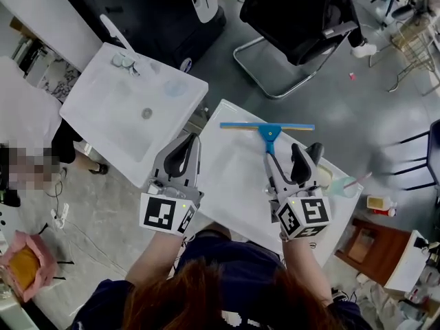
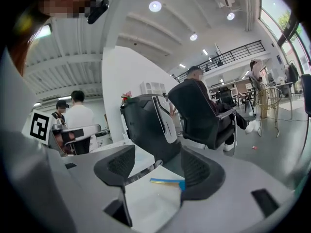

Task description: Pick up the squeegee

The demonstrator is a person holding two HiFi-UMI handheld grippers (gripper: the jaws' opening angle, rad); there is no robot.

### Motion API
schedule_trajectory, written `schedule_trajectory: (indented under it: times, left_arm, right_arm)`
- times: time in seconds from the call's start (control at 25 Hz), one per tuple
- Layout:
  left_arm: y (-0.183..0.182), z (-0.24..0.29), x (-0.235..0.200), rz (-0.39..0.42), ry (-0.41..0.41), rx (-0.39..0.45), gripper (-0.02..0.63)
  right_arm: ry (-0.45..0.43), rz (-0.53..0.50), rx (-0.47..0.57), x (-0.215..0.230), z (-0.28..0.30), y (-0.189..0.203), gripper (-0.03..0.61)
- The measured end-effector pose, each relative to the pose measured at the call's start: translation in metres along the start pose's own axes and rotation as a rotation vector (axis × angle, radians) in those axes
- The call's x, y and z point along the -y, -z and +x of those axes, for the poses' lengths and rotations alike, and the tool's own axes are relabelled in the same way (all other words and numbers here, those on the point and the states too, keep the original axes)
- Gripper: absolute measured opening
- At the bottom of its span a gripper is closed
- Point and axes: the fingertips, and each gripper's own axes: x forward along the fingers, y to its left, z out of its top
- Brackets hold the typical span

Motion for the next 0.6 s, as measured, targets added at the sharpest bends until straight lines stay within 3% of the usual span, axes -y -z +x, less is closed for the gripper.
schedule_trajectory:
  times: [0.16, 0.4, 0.6]
  left_arm:
    - [0.014, 0.009, -0.018, -0.005, 0.014, -0.041, 0.02]
    - [0.033, 0.017, -0.035, -0.014, 0.022, -0.082, 0.02]
    - [0.043, 0.021, -0.039, -0.02, 0.03, -0.107, 0.02]
  right_arm:
    - [0.037, 0.022, -0.096, 0.01, 0.033, 0.043, 0.311]
    - [0.161, -0.047, -0.252, 0.049, 0.065, 0.11, 0.311]
    - [0.227, -0.043, -0.351, 0.073, 0.078, 0.152, 0.31]
